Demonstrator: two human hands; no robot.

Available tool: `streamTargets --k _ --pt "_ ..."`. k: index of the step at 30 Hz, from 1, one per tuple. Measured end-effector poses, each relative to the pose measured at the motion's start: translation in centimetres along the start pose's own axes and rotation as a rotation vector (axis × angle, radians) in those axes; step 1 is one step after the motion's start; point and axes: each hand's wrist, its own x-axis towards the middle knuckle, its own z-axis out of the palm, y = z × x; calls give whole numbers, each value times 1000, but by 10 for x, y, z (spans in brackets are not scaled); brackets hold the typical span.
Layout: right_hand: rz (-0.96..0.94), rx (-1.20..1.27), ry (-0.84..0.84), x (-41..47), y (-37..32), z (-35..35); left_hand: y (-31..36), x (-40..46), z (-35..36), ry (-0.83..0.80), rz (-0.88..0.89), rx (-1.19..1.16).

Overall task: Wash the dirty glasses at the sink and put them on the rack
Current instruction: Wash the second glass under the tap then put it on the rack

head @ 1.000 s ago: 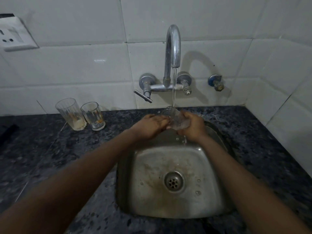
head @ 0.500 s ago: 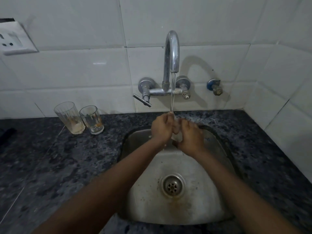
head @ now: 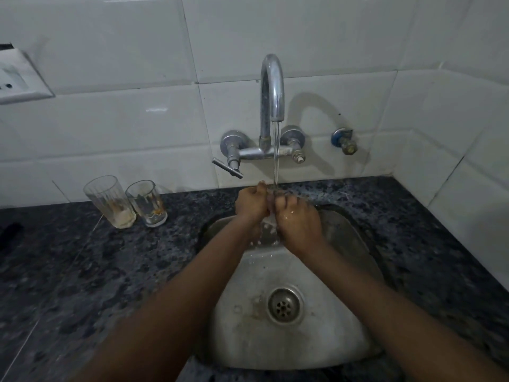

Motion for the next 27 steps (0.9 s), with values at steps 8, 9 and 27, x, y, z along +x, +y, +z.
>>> streamTargets --k 8,9,27 --pt "572 1779 -857 2 39 -36 1 -17 -1 -176 182 -103" --pt "562 1700 -772 1 37 -35 1 -12 1 -148 205 -68" --pt "297 440 -400 -5 9 -32 12 -2 4 -249 173 104"
